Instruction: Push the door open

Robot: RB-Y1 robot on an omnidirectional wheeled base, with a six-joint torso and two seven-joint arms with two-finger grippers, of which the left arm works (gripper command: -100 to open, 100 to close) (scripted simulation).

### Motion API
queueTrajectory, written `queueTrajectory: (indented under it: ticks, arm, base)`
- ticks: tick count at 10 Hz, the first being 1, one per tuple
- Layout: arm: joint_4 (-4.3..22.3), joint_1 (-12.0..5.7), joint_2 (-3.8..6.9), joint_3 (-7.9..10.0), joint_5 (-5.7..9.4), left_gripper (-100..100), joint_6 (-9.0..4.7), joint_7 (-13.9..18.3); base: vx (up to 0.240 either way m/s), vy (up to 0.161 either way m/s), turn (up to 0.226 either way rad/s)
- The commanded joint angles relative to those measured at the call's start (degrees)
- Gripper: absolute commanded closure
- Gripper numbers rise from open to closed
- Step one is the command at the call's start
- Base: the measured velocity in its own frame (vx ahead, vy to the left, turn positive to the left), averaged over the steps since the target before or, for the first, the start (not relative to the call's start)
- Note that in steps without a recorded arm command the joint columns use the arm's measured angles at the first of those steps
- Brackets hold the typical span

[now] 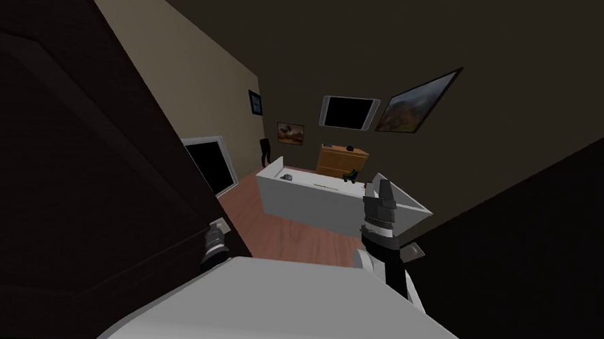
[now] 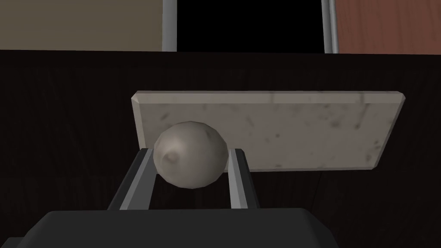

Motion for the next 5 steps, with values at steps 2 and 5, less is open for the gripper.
queueTrajectory:
  ticks: [2, 5]
  arm:
    - [-0.63, 0.18, -0.80, 2.49, 2.29, 100, -0.24, -1.42]
    - [-0.14, 0.34, 0.42, 3.64, 3.00, 100, -0.60, -1.73]
  base:
    - [0.172, 0.025, -0.038]
    - [0.123, 0.045, 0.026]
